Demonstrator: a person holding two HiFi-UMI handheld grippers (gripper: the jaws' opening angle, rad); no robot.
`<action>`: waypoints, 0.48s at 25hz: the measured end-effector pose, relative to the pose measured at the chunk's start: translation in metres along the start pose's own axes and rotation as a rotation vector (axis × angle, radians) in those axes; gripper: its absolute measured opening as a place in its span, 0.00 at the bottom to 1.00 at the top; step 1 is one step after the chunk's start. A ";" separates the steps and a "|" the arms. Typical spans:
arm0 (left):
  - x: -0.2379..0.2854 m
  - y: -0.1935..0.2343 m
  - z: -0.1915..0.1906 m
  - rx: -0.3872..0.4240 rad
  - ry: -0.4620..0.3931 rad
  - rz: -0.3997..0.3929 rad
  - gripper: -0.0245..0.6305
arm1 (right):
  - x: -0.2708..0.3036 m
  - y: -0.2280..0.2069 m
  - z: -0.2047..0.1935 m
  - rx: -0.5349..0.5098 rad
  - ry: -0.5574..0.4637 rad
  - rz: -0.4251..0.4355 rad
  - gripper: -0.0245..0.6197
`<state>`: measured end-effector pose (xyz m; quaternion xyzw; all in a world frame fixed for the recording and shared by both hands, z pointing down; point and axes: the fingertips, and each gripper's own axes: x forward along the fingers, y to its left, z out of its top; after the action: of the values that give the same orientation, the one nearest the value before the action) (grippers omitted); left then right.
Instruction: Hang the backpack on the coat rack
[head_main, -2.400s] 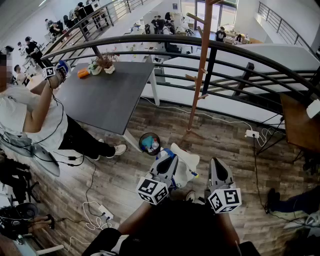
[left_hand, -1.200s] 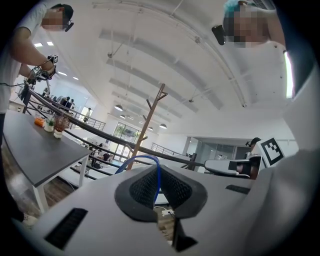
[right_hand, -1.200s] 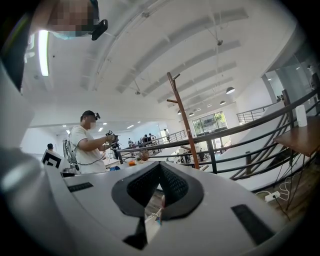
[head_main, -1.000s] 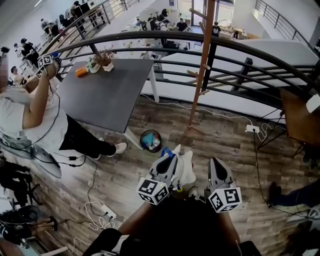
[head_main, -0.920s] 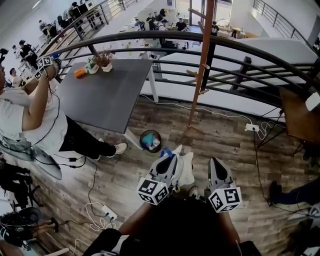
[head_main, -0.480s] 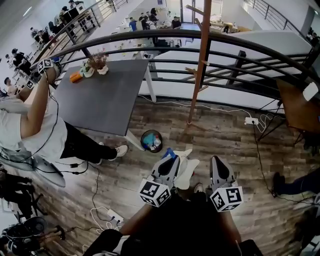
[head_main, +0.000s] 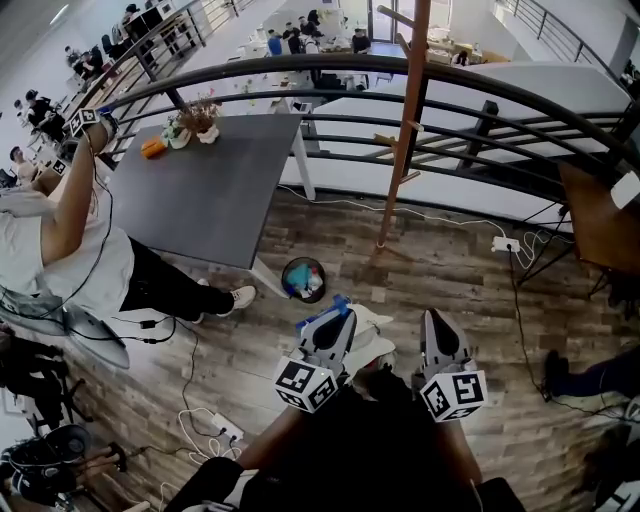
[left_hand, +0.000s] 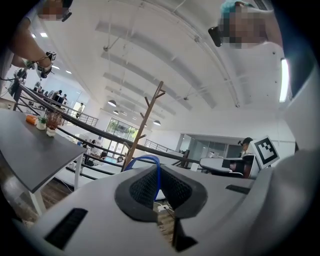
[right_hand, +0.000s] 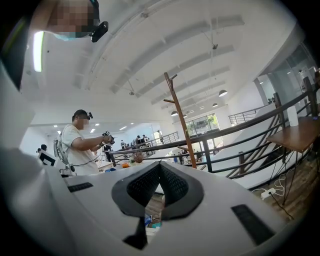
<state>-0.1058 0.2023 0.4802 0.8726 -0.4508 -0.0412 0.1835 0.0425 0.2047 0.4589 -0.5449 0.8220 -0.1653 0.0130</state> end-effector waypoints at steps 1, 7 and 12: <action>0.001 -0.001 -0.001 -0.001 0.000 0.006 0.06 | 0.001 -0.002 0.001 -0.001 0.001 0.008 0.06; 0.018 -0.002 -0.003 -0.012 -0.003 0.034 0.06 | 0.013 -0.019 0.006 -0.007 0.004 0.041 0.06; 0.037 -0.001 -0.001 -0.010 -0.009 0.047 0.06 | 0.024 -0.034 0.010 -0.002 0.005 0.059 0.06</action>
<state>-0.0830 0.1728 0.4840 0.8606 -0.4718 -0.0428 0.1868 0.0652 0.1682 0.4626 -0.5199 0.8380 -0.1653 0.0155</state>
